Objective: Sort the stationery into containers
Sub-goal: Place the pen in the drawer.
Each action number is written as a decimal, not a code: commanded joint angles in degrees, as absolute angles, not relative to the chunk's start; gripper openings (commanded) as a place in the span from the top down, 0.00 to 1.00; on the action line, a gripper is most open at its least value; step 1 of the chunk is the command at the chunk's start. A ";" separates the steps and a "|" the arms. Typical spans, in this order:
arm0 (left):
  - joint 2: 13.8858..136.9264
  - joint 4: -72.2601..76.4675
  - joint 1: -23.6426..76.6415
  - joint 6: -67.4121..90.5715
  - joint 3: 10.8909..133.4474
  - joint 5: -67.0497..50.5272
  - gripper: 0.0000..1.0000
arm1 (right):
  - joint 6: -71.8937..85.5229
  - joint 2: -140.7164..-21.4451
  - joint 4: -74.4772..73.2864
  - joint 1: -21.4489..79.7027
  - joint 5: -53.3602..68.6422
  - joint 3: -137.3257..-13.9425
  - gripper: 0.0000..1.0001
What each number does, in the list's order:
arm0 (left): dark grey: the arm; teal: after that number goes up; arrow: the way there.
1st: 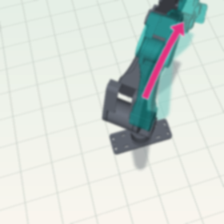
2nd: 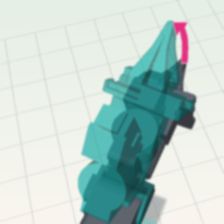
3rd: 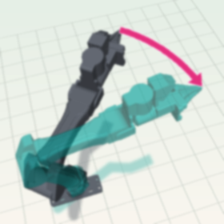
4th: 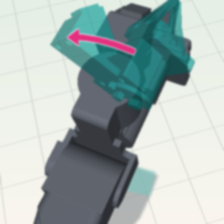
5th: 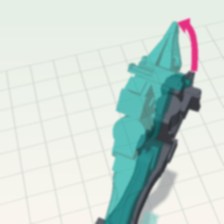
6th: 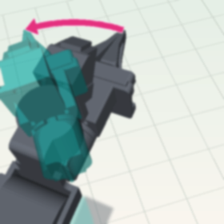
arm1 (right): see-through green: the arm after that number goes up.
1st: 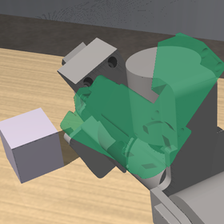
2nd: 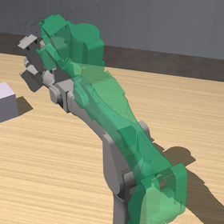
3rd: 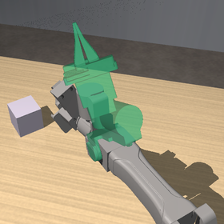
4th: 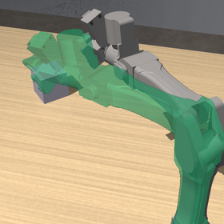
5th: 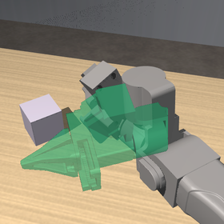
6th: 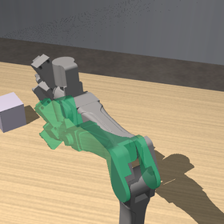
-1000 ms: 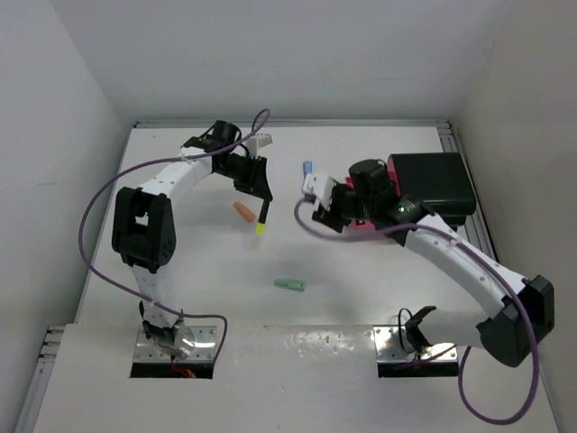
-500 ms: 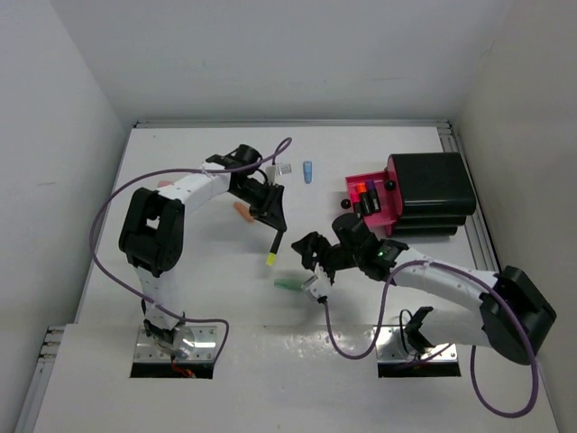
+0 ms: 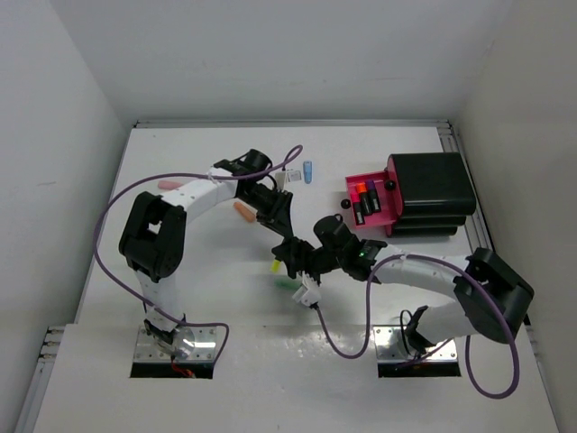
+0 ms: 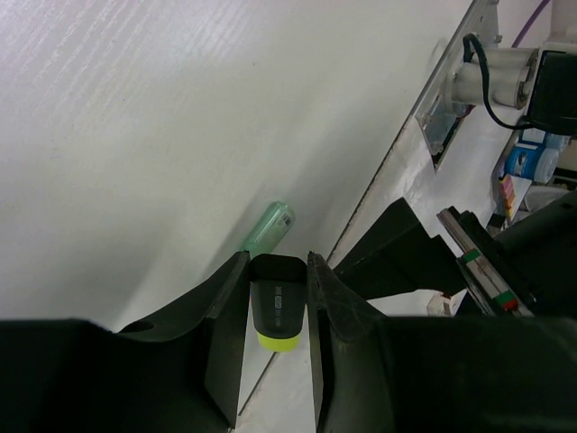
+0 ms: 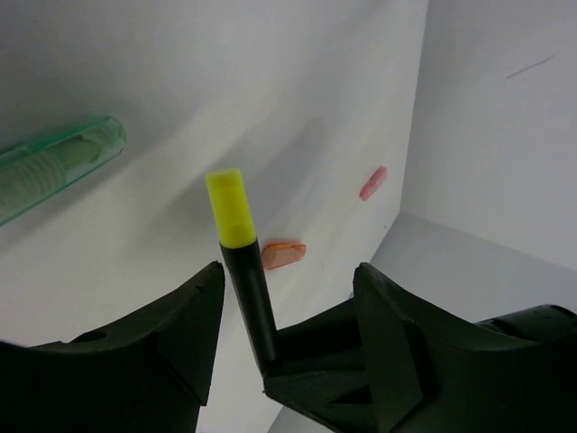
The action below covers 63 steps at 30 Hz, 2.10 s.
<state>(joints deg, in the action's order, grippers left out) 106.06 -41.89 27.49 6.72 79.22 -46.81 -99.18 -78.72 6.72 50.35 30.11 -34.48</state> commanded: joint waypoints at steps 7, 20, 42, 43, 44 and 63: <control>103.10 -41.92 28.65 7.12 79.98 -45.36 1.00 | -103.27 -83.93 3.87 52.21 28.30 -40.51 0.48; 100.46 -41.49 28.48 6.15 78.49 -44.91 0.92 | -103.81 -86.49 -4.40 52.03 25.58 -46.32 0.82; 92.82 -31.38 5.19 12.21 78.84 -38.41 0.00 | -39.86 -76.18 -7.87 44.40 -9.29 -60.44 1.00; 92.55 -31.55 5.10 12.39 78.49 -37.71 0.00 | -30.94 -77.33 -10.09 42.82 -12.10 -62.90 1.00; 92.37 -31.64 5.10 12.31 77.96 -36.75 0.00 | -26.06 -78.74 -12.54 39.41 -18.05 -67.54 1.00; 92.46 -28.48 8.70 15.21 74.79 -36.47 0.00 | 3.78 -95.62 -27.61 26.72 -34.98 -80.51 1.00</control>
